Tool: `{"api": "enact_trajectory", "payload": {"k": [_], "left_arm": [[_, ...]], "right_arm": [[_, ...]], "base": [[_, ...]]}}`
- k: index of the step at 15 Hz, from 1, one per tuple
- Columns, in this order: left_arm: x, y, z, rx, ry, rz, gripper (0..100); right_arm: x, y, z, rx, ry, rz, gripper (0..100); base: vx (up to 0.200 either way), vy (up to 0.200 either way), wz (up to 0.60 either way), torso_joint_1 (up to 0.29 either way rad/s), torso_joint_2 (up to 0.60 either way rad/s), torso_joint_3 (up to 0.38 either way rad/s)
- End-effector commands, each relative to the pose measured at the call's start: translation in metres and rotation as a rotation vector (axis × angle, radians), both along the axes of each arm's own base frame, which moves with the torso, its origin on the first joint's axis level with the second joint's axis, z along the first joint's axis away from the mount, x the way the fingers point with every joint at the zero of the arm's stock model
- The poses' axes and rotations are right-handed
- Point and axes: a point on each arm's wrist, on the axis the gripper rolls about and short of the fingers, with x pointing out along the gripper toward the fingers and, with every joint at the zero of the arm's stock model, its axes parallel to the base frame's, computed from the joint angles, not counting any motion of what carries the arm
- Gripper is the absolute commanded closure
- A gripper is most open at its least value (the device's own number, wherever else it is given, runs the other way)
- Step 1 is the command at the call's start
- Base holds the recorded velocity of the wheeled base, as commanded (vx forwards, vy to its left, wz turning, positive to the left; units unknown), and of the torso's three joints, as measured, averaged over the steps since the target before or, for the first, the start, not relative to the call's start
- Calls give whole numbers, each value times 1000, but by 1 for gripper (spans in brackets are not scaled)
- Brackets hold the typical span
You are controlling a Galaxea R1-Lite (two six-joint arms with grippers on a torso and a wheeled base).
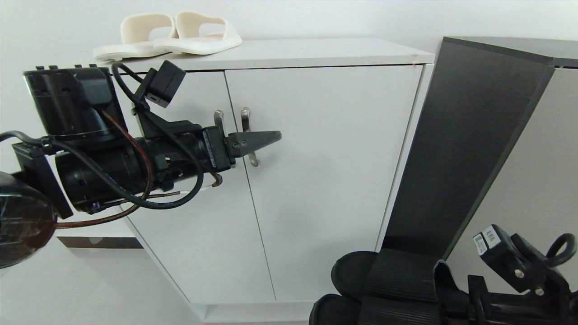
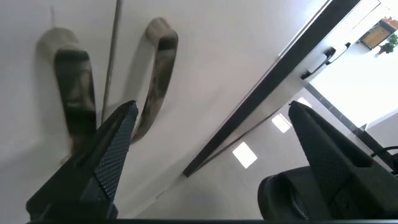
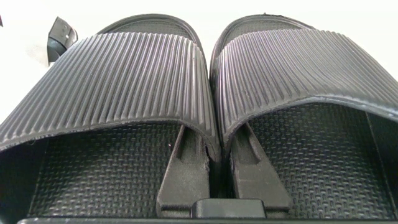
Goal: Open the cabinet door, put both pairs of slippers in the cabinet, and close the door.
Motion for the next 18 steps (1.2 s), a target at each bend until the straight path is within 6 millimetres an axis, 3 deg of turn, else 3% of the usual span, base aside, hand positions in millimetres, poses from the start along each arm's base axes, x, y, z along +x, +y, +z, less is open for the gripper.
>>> {"api": "enact_trajectory", "payload": {"k": [1,2,3,8,12,14,18], "left_arm": [[7,-2,-4,6,15,2,0],[9,-3,-6,6,20,3,0],[10,-3,-6,6,23,4,100],[6,-2,-5,-8,1,1,100],[-22,5,-9,-3,3,-19,100],[-50,10,-12,-6,-4,-50,100],[-80,23,-13,-20,-31,-57,100]], "right_arm": [[-1,-1,1,5,-6,1,100],[-1,-1,1,4,-5,1,100],[-1,-1,1,4,-4,1,100],[-3,-3,3,14,-13,4,100],[-9,-7,4,37,-3,80,100],[-9,-7,4,39,-1,89,100],[-9,-7,3,37,2,91,100]], "base": [[0,0,0,0,0,0],[0,0,0,0,0,0],[0,0,0,0,0,0],[0,0,0,0,0,0],[0,0,0,0,0,0],[0,0,0,0,0,0],[0,0,0,0,0,0]]}}
